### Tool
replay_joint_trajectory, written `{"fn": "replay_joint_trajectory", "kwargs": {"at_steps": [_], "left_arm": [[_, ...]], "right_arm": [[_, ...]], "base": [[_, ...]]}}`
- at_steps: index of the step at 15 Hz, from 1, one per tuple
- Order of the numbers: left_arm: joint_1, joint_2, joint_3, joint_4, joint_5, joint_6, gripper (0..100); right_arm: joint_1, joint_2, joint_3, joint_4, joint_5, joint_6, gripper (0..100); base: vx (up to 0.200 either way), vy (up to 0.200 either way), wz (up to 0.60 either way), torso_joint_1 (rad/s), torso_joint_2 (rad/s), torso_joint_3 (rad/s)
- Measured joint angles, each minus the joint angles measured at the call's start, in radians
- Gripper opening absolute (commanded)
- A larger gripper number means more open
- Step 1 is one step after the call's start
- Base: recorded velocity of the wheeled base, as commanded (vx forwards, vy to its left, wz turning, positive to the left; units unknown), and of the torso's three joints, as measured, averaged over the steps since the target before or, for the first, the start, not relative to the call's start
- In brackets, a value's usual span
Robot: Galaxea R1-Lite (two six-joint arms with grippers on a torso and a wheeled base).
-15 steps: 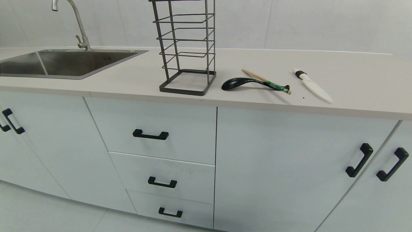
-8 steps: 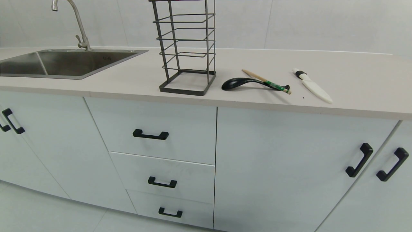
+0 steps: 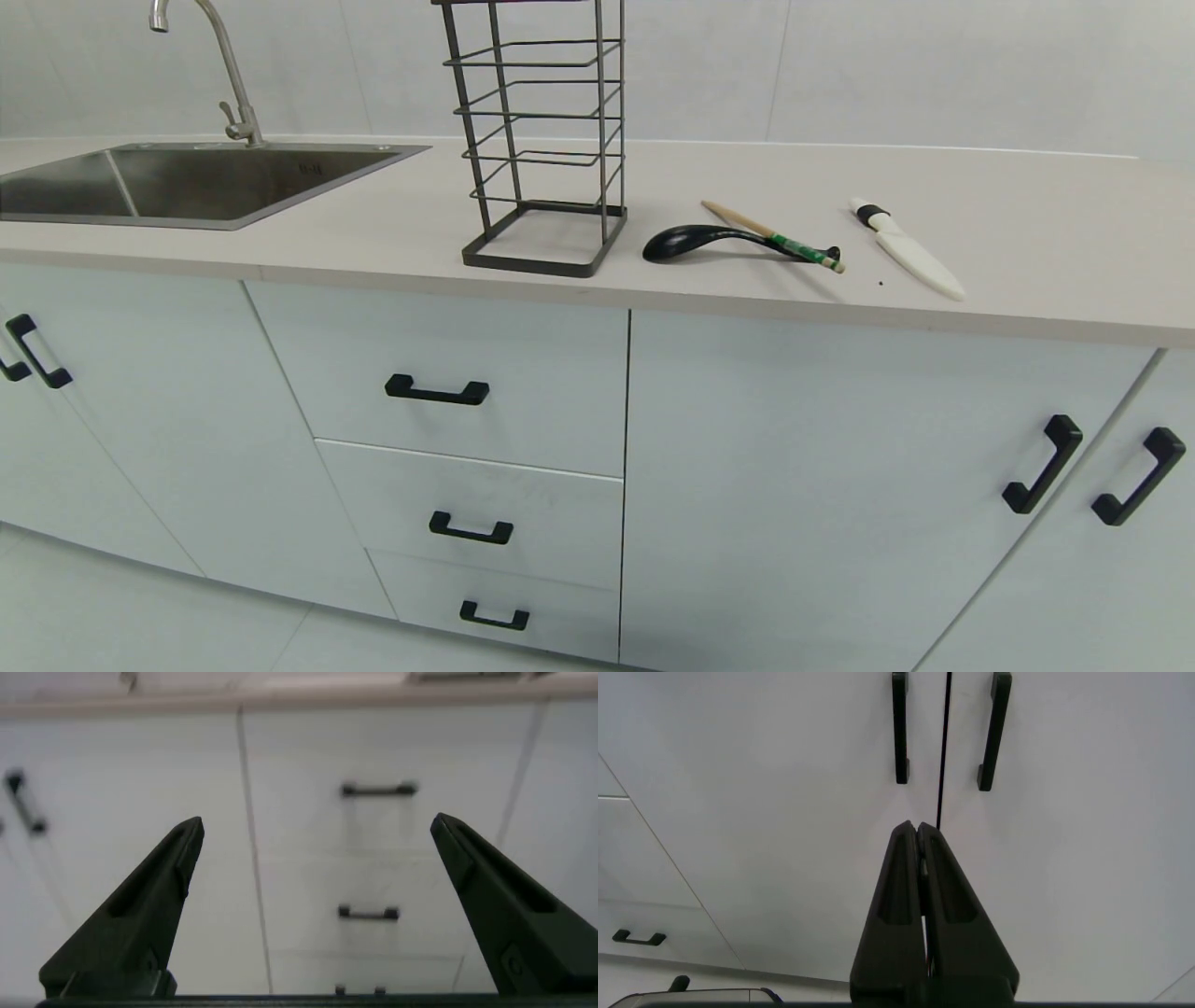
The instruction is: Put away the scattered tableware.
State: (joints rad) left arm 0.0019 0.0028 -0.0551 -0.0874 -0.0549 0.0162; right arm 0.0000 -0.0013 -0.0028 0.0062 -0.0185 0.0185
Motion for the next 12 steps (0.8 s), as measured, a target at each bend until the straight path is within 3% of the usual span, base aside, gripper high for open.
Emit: {"fn": "replay_joint_trajectory", "kwargs": {"at_steps": [3, 4, 5, 9, 12], "left_arm": [[0.014, 0.041, -0.167, -0.024, -0.139, 0.005, 100], [0.016, 0.062, -0.185, -0.017, -0.151, 0.016, 100], [0.015, 0.093, -0.194, -0.015, -0.168, 0.053, 100], [0.011, 0.269, -0.222, -0.013, -0.271, 0.289, 100], [0.004, 0.444, -0.244, -0.014, -0.317, 0.487, 100]], "right_arm": [[0.0, 0.0, 0.0, 0.0, 0.0, 0.0, 0], [0.0, 0.0, 0.0, 0.0, 0.0, 0.0, 0], [0.0, 0.0, 0.0, 0.0, 0.0, 0.0, 0], [0.0, 0.0, 0.0, 0.0, 0.0, 0.0, 0], [0.0, 0.0, 0.0, 0.0, 0.0, 0.0, 0]], "base": [[0.0, 0.0, 0.0, 0.0, 0.0, 0.0], [0.0, 0.0, 0.0, 0.0, 0.0, 0.0], [0.0, 0.0, 0.0, 0.0, 0.0, 0.0], [0.0, 0.0, 0.0, 0.0, 0.0, 0.0], [0.0, 0.0, 0.0, 0.0, 0.0, 0.0]]}}
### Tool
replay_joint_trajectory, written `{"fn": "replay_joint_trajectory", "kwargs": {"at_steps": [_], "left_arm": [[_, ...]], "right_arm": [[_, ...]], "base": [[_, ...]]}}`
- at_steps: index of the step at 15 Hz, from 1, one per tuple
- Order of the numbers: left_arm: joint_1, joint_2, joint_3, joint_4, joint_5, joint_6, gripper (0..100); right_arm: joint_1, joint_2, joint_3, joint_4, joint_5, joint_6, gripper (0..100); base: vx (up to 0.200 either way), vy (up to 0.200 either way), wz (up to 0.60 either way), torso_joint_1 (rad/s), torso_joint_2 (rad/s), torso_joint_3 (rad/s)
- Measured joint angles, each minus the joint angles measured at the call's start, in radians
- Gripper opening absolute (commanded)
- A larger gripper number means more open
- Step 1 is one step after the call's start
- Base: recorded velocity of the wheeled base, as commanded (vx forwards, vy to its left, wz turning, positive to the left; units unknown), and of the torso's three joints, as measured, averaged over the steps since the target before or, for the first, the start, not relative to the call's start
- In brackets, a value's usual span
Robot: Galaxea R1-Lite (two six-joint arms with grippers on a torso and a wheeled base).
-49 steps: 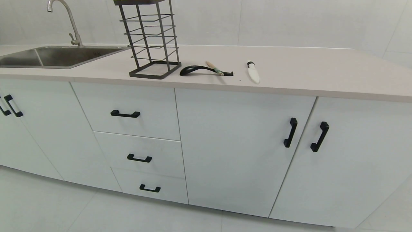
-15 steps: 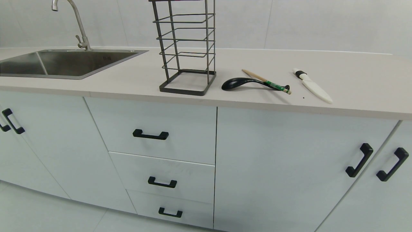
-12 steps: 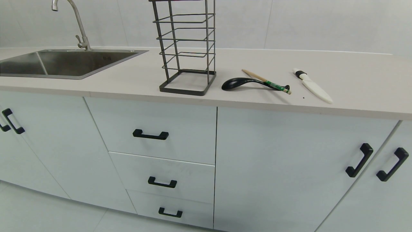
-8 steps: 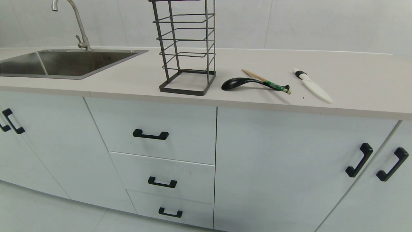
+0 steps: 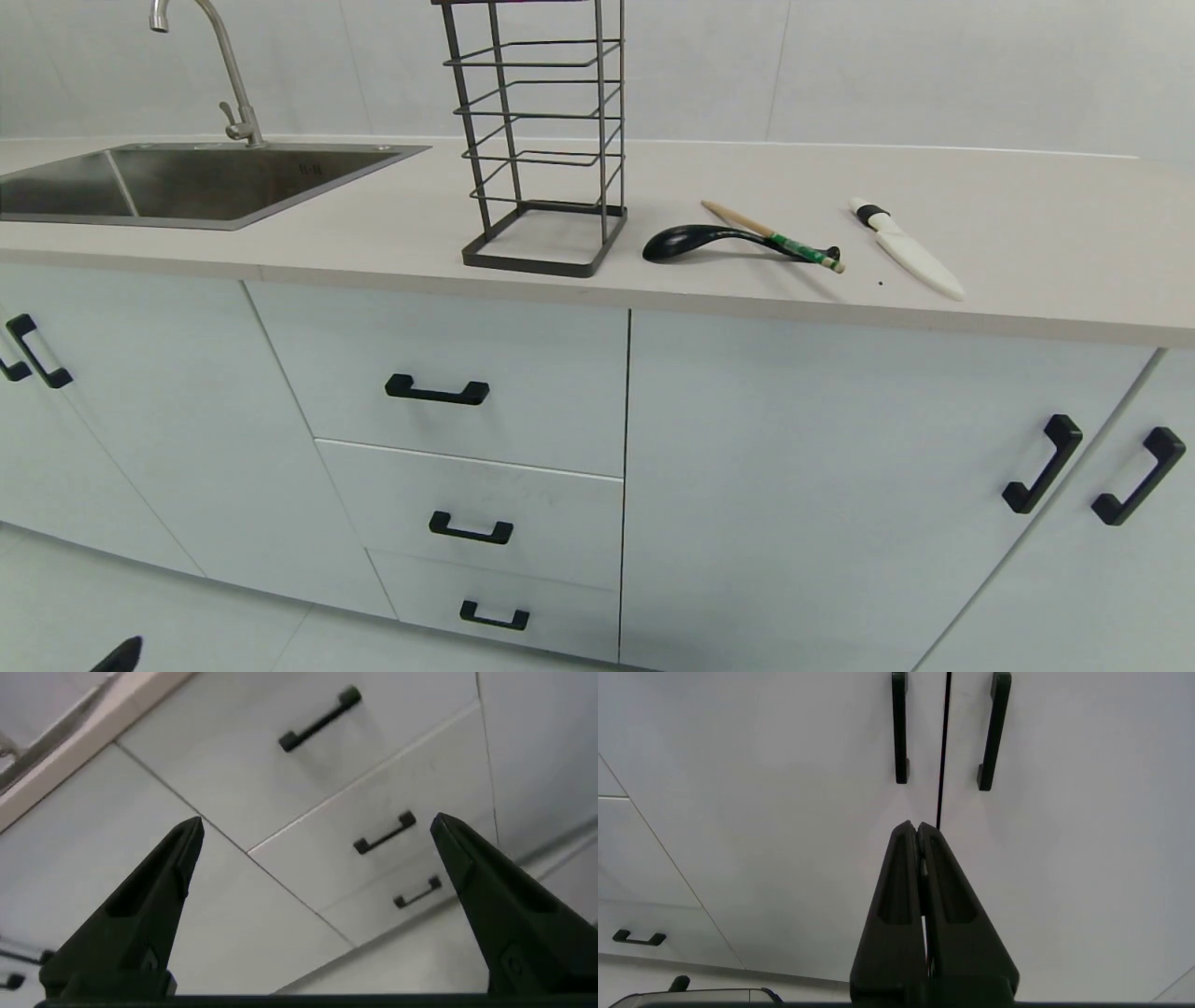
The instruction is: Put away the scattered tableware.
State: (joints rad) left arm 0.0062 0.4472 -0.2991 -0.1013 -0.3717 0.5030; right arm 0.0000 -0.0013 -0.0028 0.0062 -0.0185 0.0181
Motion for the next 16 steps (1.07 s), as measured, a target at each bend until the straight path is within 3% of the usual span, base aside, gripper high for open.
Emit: {"fn": "replay_joint_trajectory", "kwargs": {"at_steps": [2, 4, 6, 10, 13, 14, 16], "left_arm": [[-0.034, 0.125, -0.004, 0.0, -0.014, 0.146, 100], [-0.092, 0.229, -0.001, 0.009, -0.016, 0.252, 100], [-0.134, 0.314, 0.017, 0.046, -0.014, 0.31, 100], [-0.155, 0.446, 0.051, 0.057, 0.049, 0.421, 100], [-0.164, 0.492, 0.056, 0.062, 0.05, 0.478, 100], [-0.177, 0.506, 0.056, 0.062, 0.05, 0.509, 100], [-0.256, 0.557, 0.051, 0.062, 0.05, 0.611, 100]], "right_arm": [[0.0, 0.0, 0.0, 0.0, 0.0, 0.0, 0], [0.0, 0.0, 0.0, 0.0, 0.0, 0.0, 0], [0.0, 0.0, 0.0, 0.0, 0.0, 0.0, 0], [0.0, 0.0, 0.0, 0.0, 0.0, 0.0, 0], [0.0, 0.0, 0.0, 0.0, 0.0, 0.0, 0], [0.0, 0.0, 0.001, 0.0, 0.0, 0.0, 0], [0.0, 0.0, 0.001, 0.0, 0.0, 0.0, 0]], "base": [[0.0, 0.0, 0.0, 0.0, 0.0, 0.0], [0.0, 0.0, 0.0, 0.0, 0.0, 0.0], [0.0, 0.0, 0.0, 0.0, 0.0, 0.0], [0.0, 0.0, 0.0, 0.0, 0.0, 0.0], [0.0, 0.0, 0.0, 0.0, 0.0, 0.0], [0.0, 0.0, 0.0, 0.0, 0.0, 0.0], [0.0, 0.0, 0.0, 0.0, 0.0, 0.0]]}}
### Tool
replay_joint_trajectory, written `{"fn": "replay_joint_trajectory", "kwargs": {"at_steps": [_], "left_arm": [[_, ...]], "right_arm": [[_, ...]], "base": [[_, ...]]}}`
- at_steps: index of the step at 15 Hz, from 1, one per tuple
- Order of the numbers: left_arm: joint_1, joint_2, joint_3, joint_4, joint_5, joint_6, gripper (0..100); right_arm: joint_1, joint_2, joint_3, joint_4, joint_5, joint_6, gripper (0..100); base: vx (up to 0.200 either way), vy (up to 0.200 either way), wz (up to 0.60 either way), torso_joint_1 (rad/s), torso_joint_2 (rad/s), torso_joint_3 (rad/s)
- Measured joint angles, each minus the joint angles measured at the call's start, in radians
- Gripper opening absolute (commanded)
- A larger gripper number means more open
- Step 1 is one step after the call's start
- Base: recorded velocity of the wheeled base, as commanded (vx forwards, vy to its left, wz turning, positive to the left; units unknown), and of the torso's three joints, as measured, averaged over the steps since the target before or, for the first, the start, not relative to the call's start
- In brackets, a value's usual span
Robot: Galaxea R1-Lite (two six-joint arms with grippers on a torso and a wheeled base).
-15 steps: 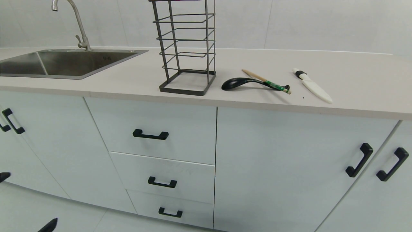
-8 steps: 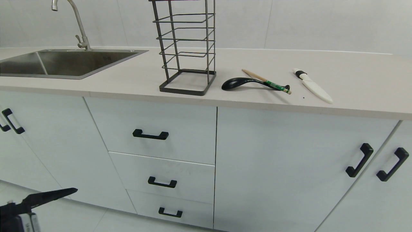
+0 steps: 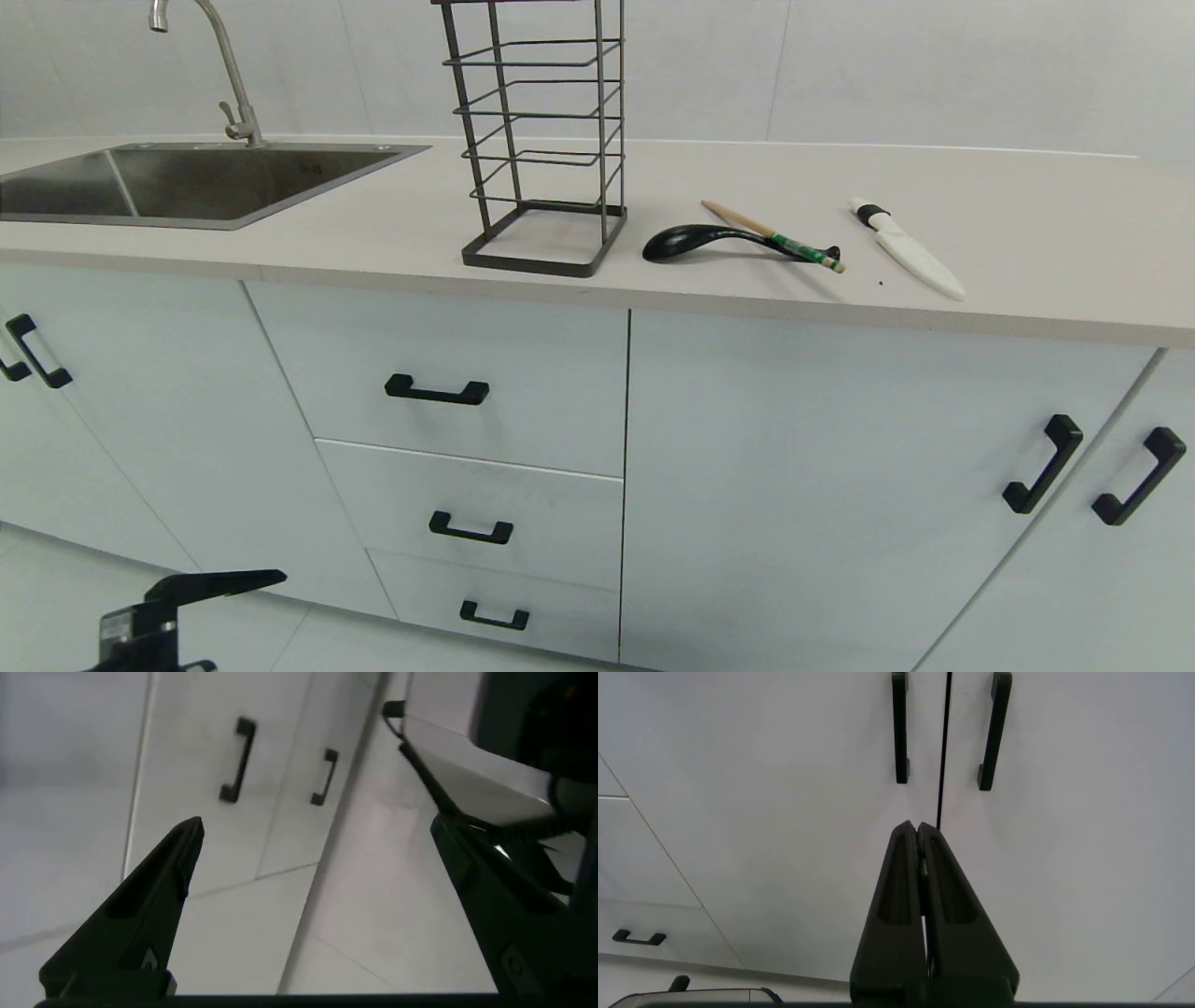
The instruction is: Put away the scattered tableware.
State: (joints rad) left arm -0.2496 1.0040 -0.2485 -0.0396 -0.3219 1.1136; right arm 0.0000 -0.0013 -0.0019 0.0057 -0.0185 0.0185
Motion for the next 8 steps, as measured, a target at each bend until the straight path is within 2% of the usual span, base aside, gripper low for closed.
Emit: {"fn": "replay_joint_trajectory", "kwargs": {"at_steps": [1, 3, 5, 8], "left_arm": [[-0.054, 0.037, -0.001, 0.0, 0.0, 0.037, 100], [-0.147, 0.124, -0.004, -0.012, 0.009, 0.077, 100], [-0.182, 0.204, -0.011, -0.054, 0.04, 0.084, 100], [-0.191, 0.343, -0.026, -0.155, 0.089, 0.087, 100]], "right_arm": [[0.0, 0.0, 0.0, 0.0, 0.0, 0.0, 0], [0.0, 0.0, -0.001, 0.0, 0.0, 0.0, 0], [0.0, 0.0, -0.001, 0.0, 0.0, 0.0, 0], [0.0, 0.0, -0.001, 0.0, 0.0, 0.0, 0]], "base": [[0.0, 0.0, 0.0, 0.0, 0.0, 0.0], [0.0, 0.0, 0.0, 0.0, 0.0, 0.0], [0.0, 0.0, 0.0, 0.0, 0.0, 0.0], [0.0, 0.0, 0.0, 0.0, 0.0, 0.0]]}}
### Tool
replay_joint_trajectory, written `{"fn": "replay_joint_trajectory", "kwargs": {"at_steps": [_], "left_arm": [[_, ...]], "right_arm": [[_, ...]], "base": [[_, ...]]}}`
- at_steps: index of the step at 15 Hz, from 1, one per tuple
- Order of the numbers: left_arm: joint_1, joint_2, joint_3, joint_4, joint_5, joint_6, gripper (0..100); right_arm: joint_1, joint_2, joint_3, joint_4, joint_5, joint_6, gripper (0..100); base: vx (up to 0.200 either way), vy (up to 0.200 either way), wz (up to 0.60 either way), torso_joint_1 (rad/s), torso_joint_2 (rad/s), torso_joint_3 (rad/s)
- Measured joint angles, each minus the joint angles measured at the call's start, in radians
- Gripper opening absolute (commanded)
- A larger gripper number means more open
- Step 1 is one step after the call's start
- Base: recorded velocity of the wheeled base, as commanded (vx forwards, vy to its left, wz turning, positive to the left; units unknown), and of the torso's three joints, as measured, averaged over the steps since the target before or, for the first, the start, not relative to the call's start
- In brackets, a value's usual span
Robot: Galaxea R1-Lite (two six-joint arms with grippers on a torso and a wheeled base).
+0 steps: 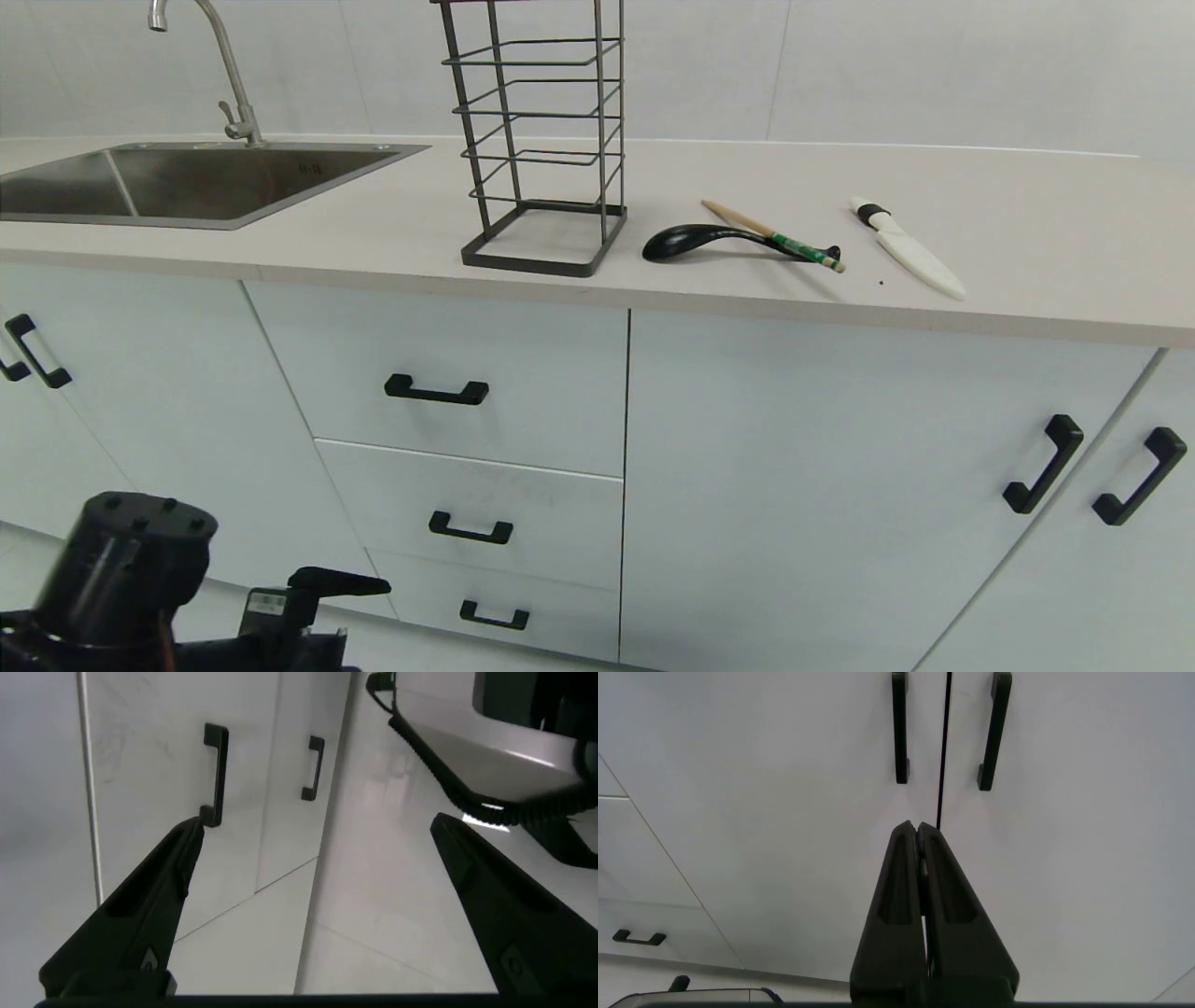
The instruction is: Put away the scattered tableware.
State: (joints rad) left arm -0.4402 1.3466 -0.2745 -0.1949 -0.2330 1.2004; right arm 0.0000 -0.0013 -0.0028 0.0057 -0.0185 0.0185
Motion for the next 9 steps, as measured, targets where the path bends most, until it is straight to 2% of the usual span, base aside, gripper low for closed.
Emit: {"fn": "replay_joint_trajectory", "kwargs": {"at_steps": [4, 6, 9], "left_arm": [[0.0, 0.153, -0.002, -0.092, 0.066, 0.002, 100], [0.0, 0.243, -0.002, -0.19, 0.079, 0.001, 100], [0.0, 0.405, 0.0, -0.388, 0.085, -0.001, 100]], "right_arm": [[0.0, 0.0, 0.0, 0.0, 0.0, 0.0, 0], [0.0, 0.0, 0.0, 0.0, 0.0, 0.0, 0], [0.0, 0.0, 0.0, 0.0, 0.0, 0.0, 0]], "base": [[0.0, 0.0, 0.0, 0.0, 0.0, 0.0], [0.0, 0.0, 0.0, 0.0, 0.0, 0.0], [0.0, 0.0, 0.0, 0.0, 0.0, 0.0]]}}
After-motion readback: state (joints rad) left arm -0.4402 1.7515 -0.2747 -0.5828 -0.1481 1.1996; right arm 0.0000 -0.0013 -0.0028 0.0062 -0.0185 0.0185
